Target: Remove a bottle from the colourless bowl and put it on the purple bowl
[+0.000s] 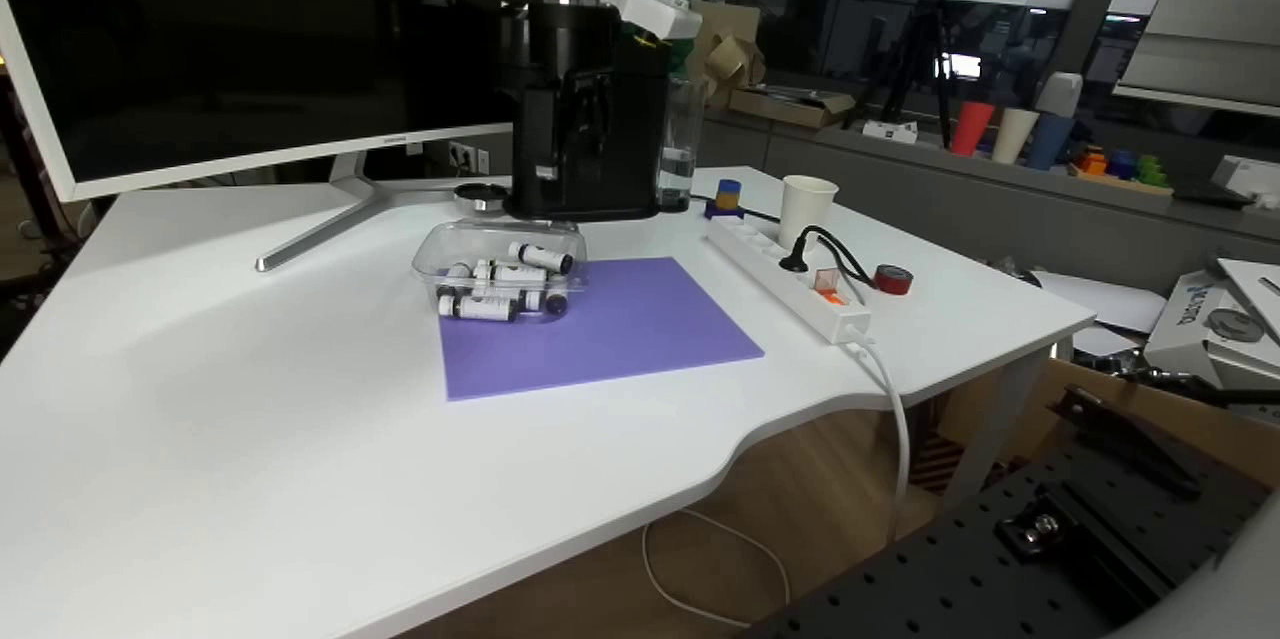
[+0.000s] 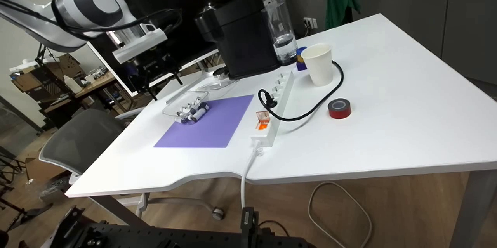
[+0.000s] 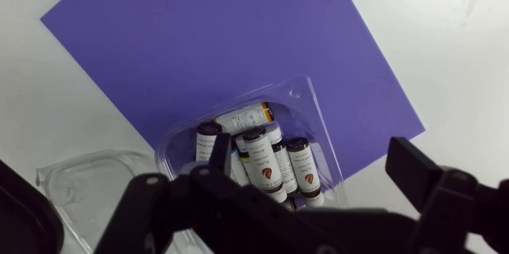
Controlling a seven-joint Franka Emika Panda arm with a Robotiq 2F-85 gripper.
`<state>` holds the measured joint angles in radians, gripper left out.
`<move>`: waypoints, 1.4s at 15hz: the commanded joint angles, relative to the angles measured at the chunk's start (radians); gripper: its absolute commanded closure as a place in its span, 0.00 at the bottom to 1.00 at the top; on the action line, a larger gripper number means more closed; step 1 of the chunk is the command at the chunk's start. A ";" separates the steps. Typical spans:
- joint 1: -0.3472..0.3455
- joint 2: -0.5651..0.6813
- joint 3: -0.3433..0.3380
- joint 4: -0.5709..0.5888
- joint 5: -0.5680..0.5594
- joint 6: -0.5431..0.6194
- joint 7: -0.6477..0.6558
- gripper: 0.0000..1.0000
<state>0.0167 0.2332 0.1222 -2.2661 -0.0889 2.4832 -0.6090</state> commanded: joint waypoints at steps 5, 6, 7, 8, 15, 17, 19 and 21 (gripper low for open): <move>0.075 0.092 -0.073 0.045 -0.306 0.080 0.288 0.00; 0.087 0.114 -0.083 0.061 -0.337 0.086 0.321 0.00; 0.098 0.140 -0.091 0.079 -0.362 0.091 0.350 0.00; 0.108 0.160 -0.097 0.094 -0.377 0.093 0.369 0.00; 0.154 0.276 -0.102 0.200 -0.383 0.084 0.391 0.00; 0.160 0.304 -0.100 0.226 -0.376 0.078 0.384 0.00; 0.163 0.327 -0.097 0.247 -0.370 0.073 0.377 0.00; 0.166 0.347 -0.097 0.266 -0.368 0.068 0.372 0.17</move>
<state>0.1715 0.5442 0.0313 -2.0529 -0.4524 2.5788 -0.2554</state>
